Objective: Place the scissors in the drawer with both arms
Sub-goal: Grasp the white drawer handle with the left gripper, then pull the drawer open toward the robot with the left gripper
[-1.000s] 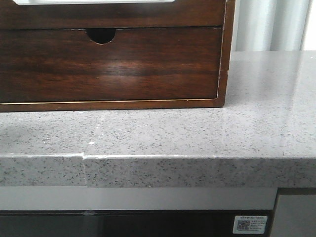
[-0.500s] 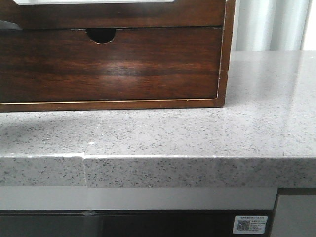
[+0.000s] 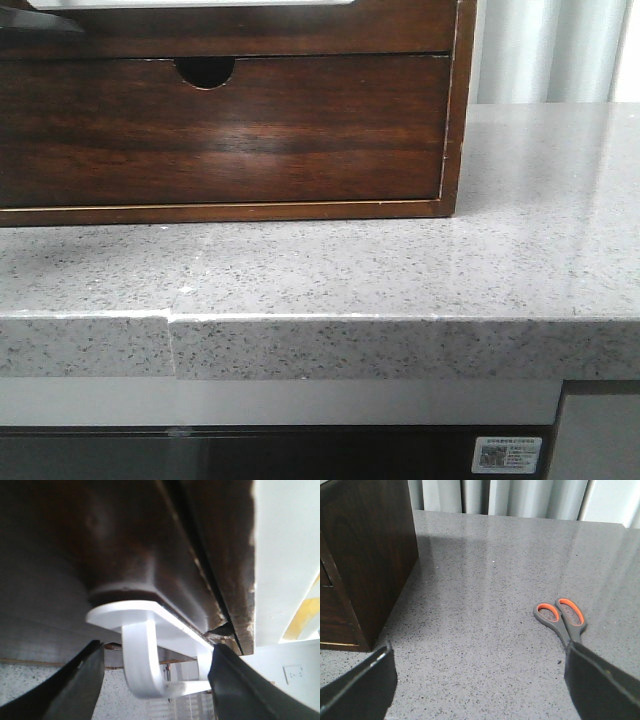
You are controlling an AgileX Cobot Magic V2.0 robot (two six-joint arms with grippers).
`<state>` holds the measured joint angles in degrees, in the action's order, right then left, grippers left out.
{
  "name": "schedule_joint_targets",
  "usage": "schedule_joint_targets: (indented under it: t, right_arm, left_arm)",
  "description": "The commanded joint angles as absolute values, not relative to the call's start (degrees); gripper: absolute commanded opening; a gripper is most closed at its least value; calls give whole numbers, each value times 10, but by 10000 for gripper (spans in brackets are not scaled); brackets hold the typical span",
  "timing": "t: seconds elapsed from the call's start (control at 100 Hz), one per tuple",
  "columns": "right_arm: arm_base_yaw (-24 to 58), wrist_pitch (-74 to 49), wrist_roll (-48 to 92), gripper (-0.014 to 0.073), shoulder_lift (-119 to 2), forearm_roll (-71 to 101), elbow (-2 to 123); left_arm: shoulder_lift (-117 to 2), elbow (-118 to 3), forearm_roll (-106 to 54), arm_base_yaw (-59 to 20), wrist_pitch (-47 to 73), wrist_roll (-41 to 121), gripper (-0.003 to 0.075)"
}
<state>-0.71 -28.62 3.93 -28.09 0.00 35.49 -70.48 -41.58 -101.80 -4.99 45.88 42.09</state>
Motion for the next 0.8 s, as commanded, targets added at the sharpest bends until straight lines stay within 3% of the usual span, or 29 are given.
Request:
schedule_joint_targets:
  t: [0.0, 0.41, 0.79]
  right_arm:
    - [-9, -237, 40, 619, -289, 0, 377]
    - [-9, -237, 40, 619, -289, 0, 377]
    - [-9, -237, 40, 619, -289, 0, 377]
  left_arm:
    - [-703, -441, -1070, -48, 500, 426, 414]
    - [-724, -441, -1070, -48, 531, 442, 140]
    - [-724, -441, -1069, -48, 564, 442, 27]
